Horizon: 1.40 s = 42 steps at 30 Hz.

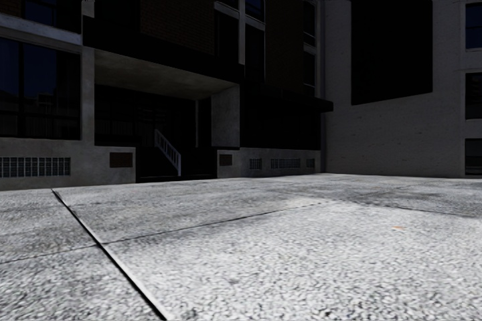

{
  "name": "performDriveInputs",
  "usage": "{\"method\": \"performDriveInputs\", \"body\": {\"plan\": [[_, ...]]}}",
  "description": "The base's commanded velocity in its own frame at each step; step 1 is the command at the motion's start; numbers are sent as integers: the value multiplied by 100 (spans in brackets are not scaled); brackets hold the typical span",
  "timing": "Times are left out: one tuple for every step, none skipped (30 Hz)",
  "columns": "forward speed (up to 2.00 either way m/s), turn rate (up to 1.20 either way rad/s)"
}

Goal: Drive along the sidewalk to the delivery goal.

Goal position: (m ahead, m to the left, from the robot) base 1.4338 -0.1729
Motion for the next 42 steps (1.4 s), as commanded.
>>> {"method": "performDriveInputs", "body": {"plan": [[174, 0], [174, 0], [174, 0], [174, 0], [174, 0], [174, 0], [174, 0], [174, 0], [174, 0], [174, 0], [174, 0], [174, 0], [174, 0], [174, 0], [174, 0], [174, 0], [174, 0], [174, 0], [174, 0], [174, 0], [174, 0], [174, 0], [174, 0], [174, 0], [174, 0], [174, 0], [174, 0], [174, 0], [174, 0], [174, 0], [174, 0], [174, 0], [174, 0], [174, 0], [174, 0], [174, 0], [174, 0], [174, 0], [174, 0], [150, 0], [106, 0], [0, 0]]}}
